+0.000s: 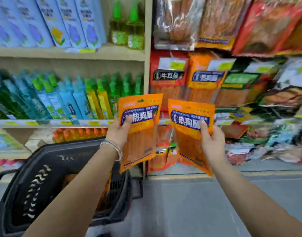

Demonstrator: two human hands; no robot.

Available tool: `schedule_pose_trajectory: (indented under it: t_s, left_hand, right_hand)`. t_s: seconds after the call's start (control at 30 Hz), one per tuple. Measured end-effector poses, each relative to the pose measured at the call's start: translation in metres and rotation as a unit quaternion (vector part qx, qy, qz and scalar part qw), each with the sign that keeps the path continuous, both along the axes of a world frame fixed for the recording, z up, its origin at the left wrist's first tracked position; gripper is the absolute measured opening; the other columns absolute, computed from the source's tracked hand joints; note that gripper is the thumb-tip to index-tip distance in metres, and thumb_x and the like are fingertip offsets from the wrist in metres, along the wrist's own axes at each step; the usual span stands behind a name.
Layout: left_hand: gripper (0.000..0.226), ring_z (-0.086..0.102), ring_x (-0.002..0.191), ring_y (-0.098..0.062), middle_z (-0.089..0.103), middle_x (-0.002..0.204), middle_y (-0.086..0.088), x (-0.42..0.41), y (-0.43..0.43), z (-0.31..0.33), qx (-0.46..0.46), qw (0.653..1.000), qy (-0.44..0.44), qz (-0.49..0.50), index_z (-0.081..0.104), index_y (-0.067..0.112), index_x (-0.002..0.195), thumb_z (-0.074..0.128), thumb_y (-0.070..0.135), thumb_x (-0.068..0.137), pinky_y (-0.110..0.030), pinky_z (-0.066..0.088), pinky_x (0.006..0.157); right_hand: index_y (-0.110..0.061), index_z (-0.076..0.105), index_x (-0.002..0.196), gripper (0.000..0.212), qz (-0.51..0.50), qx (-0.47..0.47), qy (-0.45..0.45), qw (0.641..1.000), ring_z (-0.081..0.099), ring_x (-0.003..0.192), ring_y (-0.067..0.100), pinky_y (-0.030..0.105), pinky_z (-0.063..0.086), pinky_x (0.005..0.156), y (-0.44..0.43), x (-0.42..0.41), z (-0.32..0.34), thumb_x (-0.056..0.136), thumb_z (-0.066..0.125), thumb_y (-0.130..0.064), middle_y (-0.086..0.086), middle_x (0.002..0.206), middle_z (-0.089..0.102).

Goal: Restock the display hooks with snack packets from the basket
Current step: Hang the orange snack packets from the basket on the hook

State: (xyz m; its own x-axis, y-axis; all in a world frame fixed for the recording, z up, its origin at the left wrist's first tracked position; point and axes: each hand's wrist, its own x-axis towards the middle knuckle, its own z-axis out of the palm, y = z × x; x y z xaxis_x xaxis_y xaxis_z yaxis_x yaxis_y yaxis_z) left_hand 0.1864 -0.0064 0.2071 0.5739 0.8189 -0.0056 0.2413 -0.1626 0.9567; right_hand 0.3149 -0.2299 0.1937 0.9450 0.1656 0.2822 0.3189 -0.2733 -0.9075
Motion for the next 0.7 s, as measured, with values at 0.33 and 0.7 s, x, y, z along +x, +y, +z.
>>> schedule_pose_trajectory:
  t_s: [0.33, 0.7]
  left_hand:
    - [0.015, 0.062, 0.081, -0.015, 0.065, 0.08, 0.008, 0.103, -0.061, 0.127, 0.064, 0.981, -0.178, -0.039, 0.061, 0.028, 0.073, 0.063, 0.029, 0.088, -0.03, 0.049, 0.078]
    - [0.021, 0.063, 0.053, 0.003, 0.065, 0.061, 0.016, 0.184, -0.05, 0.221, 0.071, 0.96, -0.263, -0.058, 0.061, 0.027, 0.072, 0.06, 0.041, 0.087, -0.012, 0.045, 0.044]
  right_hand:
    - [-0.016, 0.059, 0.078, 0.022, -0.001, 0.109, -0.107, 0.988, 0.045, 0.058, 0.001, 0.021, 0.036, 0.053, -0.066, 0.099, 0.132, 0.096, 0.055, -0.027, -0.001, 0.069, 0.054]
    - [-0.009, 0.062, 0.09, 0.028, 0.027, 0.242, -0.055, 0.968, 0.06, 0.086, 0.019, 0.039, 0.048, 0.083, -0.022, 0.203, 0.263, 0.095, 0.051, -0.034, 0.015, 0.103, 0.068]
